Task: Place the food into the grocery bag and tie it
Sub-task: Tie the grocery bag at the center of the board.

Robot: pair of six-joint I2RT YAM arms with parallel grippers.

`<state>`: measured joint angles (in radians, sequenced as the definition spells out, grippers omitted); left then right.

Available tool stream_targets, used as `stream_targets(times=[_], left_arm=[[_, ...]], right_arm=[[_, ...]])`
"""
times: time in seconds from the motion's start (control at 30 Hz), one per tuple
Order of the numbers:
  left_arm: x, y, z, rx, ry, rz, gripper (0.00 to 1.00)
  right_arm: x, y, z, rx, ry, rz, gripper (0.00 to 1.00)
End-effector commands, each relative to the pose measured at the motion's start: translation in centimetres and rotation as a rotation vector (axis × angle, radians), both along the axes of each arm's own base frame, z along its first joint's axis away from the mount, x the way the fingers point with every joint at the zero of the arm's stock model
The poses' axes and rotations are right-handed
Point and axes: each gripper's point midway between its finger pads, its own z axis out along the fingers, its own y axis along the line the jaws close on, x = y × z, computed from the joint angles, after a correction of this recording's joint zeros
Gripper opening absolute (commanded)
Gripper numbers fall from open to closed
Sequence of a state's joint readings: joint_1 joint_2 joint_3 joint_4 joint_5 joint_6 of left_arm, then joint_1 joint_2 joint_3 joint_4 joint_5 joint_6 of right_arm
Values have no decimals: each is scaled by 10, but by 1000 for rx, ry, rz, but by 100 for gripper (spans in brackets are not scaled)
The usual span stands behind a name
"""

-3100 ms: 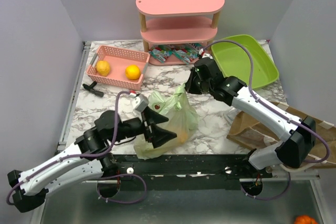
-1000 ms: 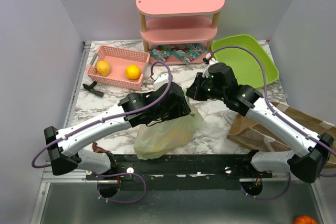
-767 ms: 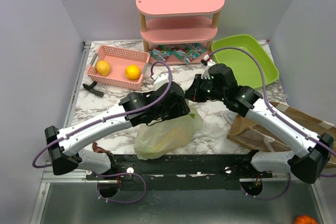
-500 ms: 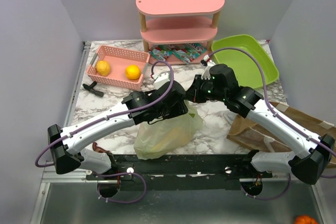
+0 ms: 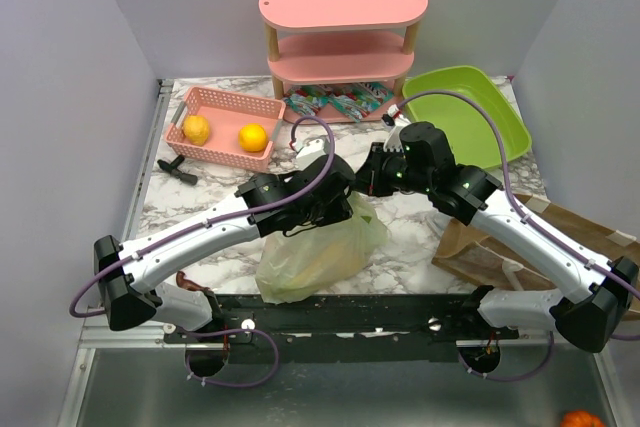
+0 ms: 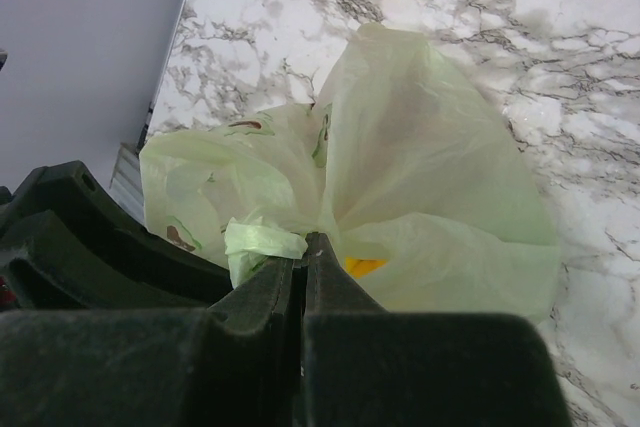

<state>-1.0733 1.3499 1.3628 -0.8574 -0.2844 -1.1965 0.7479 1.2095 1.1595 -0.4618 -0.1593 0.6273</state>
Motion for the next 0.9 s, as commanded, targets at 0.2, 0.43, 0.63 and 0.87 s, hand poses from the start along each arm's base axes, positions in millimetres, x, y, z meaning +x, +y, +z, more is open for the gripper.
stream_targets(times=[0.2, 0.43, 0.63, 0.87], left_arm=[[6, -4, 1, -2, -23, -2, 11], [2, -8, 17, -72, -70, -53, 0], [-18, -14, 60, -193, -149, -206, 0], [-52, -3, 94, -362, -258, -390, 0]], right_arm=[[-7, 2, 6, 26, -23, 37, 1], [-2, -1, 6, 19, -18, -11, 1], [17, -19, 2, -39, -9, -170, 1], [36, -34, 14, -46, -49, -314, 1]])
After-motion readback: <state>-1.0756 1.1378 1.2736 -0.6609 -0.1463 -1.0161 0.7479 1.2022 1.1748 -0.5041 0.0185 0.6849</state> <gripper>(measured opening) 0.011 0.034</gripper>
